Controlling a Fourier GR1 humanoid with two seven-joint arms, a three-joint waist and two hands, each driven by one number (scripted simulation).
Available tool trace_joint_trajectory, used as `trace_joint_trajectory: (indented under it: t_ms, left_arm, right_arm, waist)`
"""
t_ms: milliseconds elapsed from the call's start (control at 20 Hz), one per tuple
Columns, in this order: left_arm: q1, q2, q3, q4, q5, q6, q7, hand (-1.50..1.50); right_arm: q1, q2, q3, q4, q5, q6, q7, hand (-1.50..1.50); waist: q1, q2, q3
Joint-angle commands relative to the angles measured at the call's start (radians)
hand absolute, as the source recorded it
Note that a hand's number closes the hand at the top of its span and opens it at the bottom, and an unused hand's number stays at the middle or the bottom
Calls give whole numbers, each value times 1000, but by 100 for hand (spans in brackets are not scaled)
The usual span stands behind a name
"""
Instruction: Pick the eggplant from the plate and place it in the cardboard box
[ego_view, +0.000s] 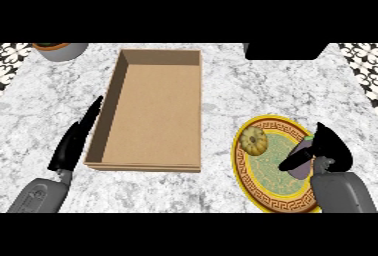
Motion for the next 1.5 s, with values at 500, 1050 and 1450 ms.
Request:
trace_joint_trajectory:
  t_ms: [500, 1050, 1450]
  left_arm:
    - [54, -57, 73, 39, -72, -51, -98, 0]
    - [16, -96, 86, 8, -129, -62, 2, 0]
    - [-2, -108, 110, 22, -128, -80, -17, 0]
  right_arm:
    - [-38, 62, -32, 129, 78, 9, 35, 150]
    - [-52, 22, 39, 168, 315, -94, -39, 150]
    - [-89, 91, 210, 34, 481, -14, 11, 150]
  waist:
    - [-1, 0, 0]
    - [-2, 0, 0]
    - [0, 1, -1]
